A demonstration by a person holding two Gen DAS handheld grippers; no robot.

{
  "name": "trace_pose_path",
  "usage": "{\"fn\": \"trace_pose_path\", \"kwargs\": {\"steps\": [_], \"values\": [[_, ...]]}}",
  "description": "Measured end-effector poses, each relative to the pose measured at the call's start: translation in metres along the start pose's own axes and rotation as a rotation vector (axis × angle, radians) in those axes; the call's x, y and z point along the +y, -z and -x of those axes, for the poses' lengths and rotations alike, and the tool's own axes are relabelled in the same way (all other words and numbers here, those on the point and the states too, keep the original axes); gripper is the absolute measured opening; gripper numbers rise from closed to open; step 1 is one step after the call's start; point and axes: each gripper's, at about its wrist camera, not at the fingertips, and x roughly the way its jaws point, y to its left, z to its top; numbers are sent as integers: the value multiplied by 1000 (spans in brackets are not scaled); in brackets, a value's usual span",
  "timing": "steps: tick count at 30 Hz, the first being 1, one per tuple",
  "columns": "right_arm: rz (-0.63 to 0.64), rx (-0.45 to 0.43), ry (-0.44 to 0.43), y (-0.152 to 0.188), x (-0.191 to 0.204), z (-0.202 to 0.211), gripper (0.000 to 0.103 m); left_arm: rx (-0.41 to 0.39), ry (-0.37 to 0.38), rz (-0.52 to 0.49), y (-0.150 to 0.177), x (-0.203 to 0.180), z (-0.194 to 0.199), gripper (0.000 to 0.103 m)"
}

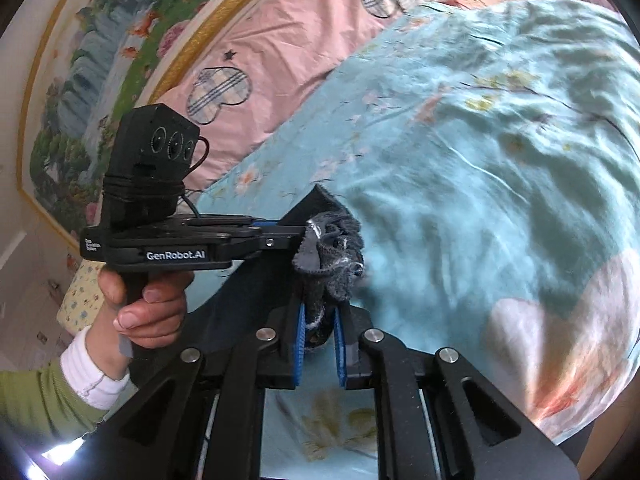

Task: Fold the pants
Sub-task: 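Grasp the pants cuffs with the right gripper and lift them toward the left tool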

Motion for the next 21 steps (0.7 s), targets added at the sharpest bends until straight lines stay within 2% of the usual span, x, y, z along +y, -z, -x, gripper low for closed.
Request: {"fn": "trace_pose_path", "kwargs": {"steps": [10,15,21], "values": [[25,-16,-199,-9,36,6,13,-179,-16,41,30,-3,78,10],[63,10,-300,-11,63,-1,13,-253,-36,53,54,-2,116,10],[110,67,-379,-9,97,-20,13,-304,-62,99,89,12,149,10]]}}
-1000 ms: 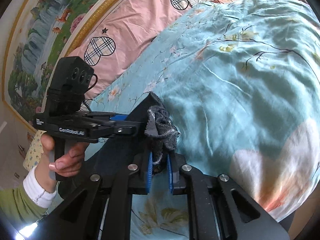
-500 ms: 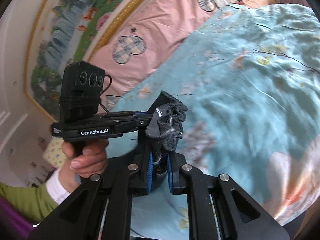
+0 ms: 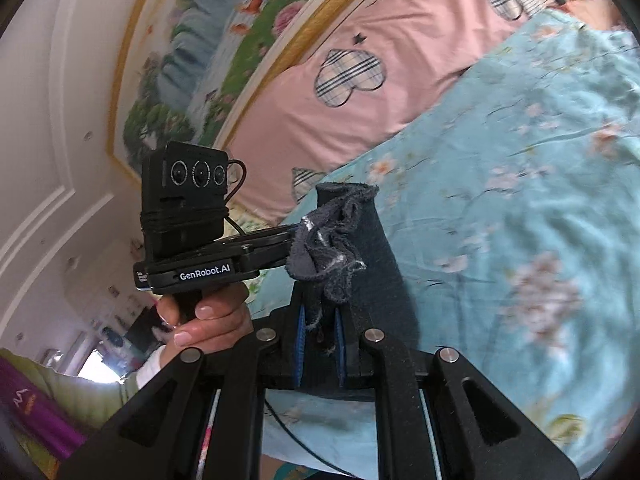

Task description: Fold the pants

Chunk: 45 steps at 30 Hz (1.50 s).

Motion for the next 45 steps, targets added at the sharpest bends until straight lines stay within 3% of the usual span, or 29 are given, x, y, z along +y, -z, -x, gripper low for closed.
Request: {"fn": "trace_pose_path", "kwargs": {"steps": [6,12,22,35,41,45], "values": [[-39,65,-82,5,4,-36,13,-19,-38,50,28,23,24,10],[-48,159,-110,22,10,-79,14,-21,-86,110,61,47,35,10],[-57,273,-92,42,7,-123,14,2,-122,230,109,85,33,10],[4,391,-6,58,13,-154,17,34,-135,359,149,121,22,10],[16,429,1,62,15,-161,32,19,-151,437,165,129,30,11],[22,442,-19,66,19,-162,42,-5,-205,519,180,132,47,15]]}}
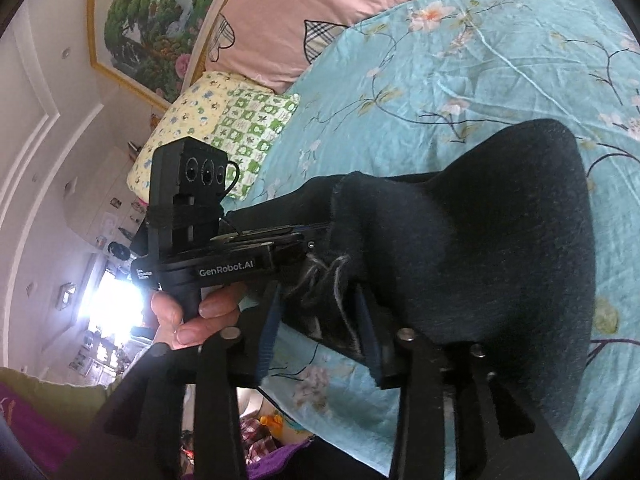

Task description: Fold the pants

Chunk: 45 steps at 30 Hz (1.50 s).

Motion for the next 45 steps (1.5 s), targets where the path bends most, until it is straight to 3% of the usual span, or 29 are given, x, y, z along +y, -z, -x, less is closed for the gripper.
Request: {"fn": "trace_pose_path", "kwargs": {"steps": [5,8,25,29,37,40,45], "values": [[3,28,-23,-1,7,-6,49,-53,-53,92,14,18,26,17],[15,27,-38,-3,14,-6,51,-92,-80,138,22,26,41,31],[113,56,-74,-38,48,-36,58,-242,-118,379,80,66,101,31],[126,79,-74,-44,53,-50,58,-281,-124,445,94,76,115,46],[178,140,-98,-60,69,-82,59,-340,-163,588,130,100,149,47],[204,163,-107,-67,78,-97,59,-355,-184,631,142,107,158,56],[225,209,-121,-75,87,-122,63,-389,-217,692,159,121,173,56]]}}
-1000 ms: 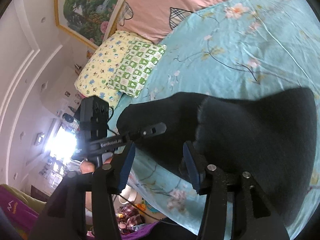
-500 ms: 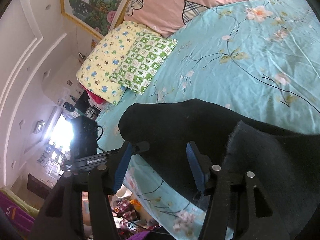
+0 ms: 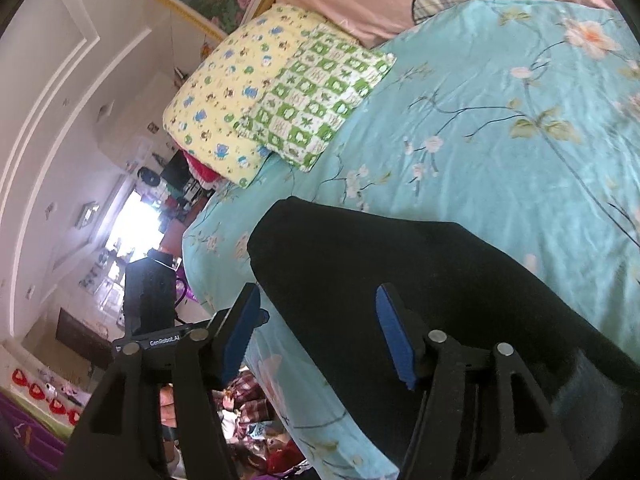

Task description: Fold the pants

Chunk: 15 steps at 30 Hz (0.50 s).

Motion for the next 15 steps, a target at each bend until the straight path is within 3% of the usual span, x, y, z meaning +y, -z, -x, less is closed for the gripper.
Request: {"fn": "trace_pose_path", "kwargs": {"steps": [15], "values": [[72,92,-19,-27,14,-51,63,-50,-36,99,-13,35,14,56]]}}
